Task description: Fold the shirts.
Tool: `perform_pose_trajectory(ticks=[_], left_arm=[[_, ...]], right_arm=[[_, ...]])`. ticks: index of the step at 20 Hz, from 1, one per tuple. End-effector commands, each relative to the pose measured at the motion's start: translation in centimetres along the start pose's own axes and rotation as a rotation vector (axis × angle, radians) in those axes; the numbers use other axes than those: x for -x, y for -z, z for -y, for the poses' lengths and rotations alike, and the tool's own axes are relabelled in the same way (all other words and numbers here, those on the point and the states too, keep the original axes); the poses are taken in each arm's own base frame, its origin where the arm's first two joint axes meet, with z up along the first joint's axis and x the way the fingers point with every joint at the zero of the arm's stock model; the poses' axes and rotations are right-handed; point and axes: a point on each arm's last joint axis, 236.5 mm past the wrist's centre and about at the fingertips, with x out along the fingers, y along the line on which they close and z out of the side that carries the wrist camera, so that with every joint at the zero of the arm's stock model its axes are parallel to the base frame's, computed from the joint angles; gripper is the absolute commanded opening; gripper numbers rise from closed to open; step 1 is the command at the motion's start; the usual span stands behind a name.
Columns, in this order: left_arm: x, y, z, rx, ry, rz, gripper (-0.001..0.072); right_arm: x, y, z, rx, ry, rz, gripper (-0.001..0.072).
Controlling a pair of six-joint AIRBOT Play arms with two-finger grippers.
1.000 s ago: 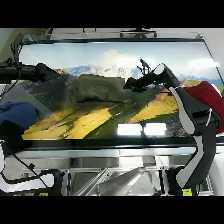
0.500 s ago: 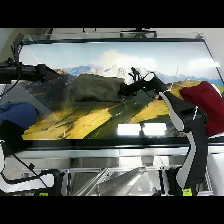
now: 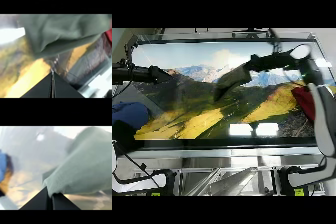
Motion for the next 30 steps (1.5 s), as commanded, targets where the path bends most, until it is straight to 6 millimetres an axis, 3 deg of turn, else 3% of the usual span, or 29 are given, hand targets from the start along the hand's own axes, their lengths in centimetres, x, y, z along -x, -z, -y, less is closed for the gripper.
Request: perform_pose_trajectory(ticks=[1, 4, 6, 9, 12, 15, 17, 19, 21, 23, 27, 30], left_arm=[[0.1, 2.1, 1.0, 0.018, 0.039, -0.087, 0.0003], [0.2, 2.8, 1.3, 0.035, 0.053, -0.119, 0.0003], [0.2, 2.8, 1.3, 0.035, 0.052, -0.118, 0.0003], [0.2, 2.7, 1.2, 0.035, 0.050, -0.113, 0.0004], [0.1, 2.1, 1.0, 0.035, 0.040, -0.090, 0.0003], [0.0, 1.1, 0.5, 0.034, 0.021, -0.048, 0.0003], [0.0, 0.6, 0.2, 0.034, 0.010, -0.024, 0.0004], [0.0, 0.3, 0.1, 0.035, 0.004, -0.013, 0.0003], [-0.2, 0.5, 0.0, 0.039, 0.008, -0.021, 0.0003], [-0.4, 1.0, -0.2, 0.045, 0.012, -0.049, 0.0003], [-1.0, 2.0, -0.6, 0.066, 0.035, -0.099, 0.0004], [-1.9, 2.7, -1.4, 0.092, 0.054, -0.140, 0.0004]], right_arm=[[11.5, -0.6, 0.3, 0.049, 0.246, 0.089, 0.0014], [19.2, -1.6, 0.5, 0.070, 0.360, 0.220, 0.0014], [23.3, -2.5, 1.8, 0.054, 0.420, 0.314, 0.0015], [27.5, -5.1, 6.6, -0.003, 0.517, 0.453, 0.0015], [32.0, -10.4, 13.0, 0.032, 0.633, 0.684, 0.0015], [35.3, -13.8, 15.9, 0.106, 0.711, 0.787, 0.0015], [36.1, -13.8, 17.3, 0.088, 0.720, 0.755, 0.0015], [35.1, -10.5, 20.1, 0.013, 0.718, 0.608, 0.0015], [33.4, -3.7, 24.4, -0.150, 0.716, 0.367, 0.0014], [32.9, 4.3, 27.1, -0.394, 0.654, 0.206, 0.0014], [35.3, 18.0, 28.6, -0.855, 0.601, 0.142, 0.0016], [36.1, 24.8, 30.0, -1.087, 0.557, 0.161, 0.0016]])
